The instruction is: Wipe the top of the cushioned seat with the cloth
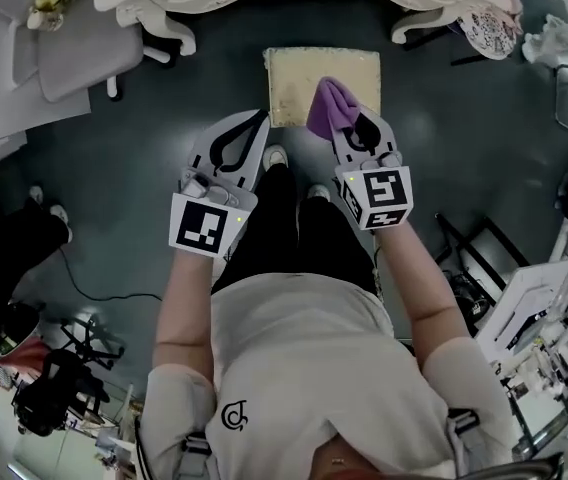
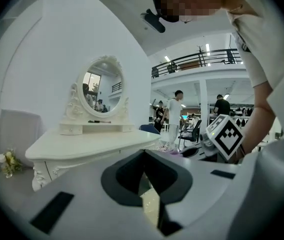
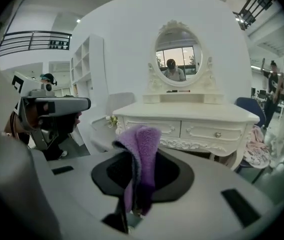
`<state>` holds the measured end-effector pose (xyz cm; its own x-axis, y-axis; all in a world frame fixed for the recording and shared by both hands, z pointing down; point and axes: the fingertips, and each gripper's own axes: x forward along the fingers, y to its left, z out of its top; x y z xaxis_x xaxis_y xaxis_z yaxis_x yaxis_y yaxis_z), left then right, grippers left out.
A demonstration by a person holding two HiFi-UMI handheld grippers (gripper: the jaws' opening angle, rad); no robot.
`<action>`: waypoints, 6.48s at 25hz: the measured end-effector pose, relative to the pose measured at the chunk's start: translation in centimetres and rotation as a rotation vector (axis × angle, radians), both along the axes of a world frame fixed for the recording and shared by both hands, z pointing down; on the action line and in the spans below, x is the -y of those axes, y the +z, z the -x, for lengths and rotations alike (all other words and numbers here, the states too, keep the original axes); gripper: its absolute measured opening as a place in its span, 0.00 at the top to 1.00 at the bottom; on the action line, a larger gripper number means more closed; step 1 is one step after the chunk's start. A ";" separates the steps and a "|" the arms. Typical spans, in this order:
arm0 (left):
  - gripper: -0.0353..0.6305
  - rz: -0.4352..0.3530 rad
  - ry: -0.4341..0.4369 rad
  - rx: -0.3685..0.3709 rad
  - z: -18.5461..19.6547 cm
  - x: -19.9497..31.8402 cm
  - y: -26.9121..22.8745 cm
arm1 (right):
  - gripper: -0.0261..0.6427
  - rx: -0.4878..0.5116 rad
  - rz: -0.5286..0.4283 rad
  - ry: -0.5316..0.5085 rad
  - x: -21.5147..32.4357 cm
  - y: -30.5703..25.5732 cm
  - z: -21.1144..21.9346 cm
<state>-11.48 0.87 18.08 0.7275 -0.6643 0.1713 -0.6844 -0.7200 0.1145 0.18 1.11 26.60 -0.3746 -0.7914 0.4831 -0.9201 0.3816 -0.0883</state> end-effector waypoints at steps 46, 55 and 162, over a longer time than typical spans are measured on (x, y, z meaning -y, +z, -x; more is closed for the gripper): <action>0.93 0.267 -0.214 -0.098 -0.7 6.3 29.6 | 0.83 -0.035 0.454 -0.197 14.1 36.8 3.7; 0.93 0.252 -0.172 -0.096 -5.4 6.7 29.1 | 0.83 -0.055 0.444 -0.142 13.6 37.0 -2.1; 0.93 0.243 0.010 -0.014 -18.7 5.1 27.9 | 0.83 -0.198 0.660 -0.087 4.5 38.2 -19.0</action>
<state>7.21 -4.20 45.99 0.7371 -0.5976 0.3155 -0.6747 -0.6767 0.2947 19.22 -3.41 64.84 -0.2787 -0.2800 0.9187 -0.9114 0.3787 -0.1611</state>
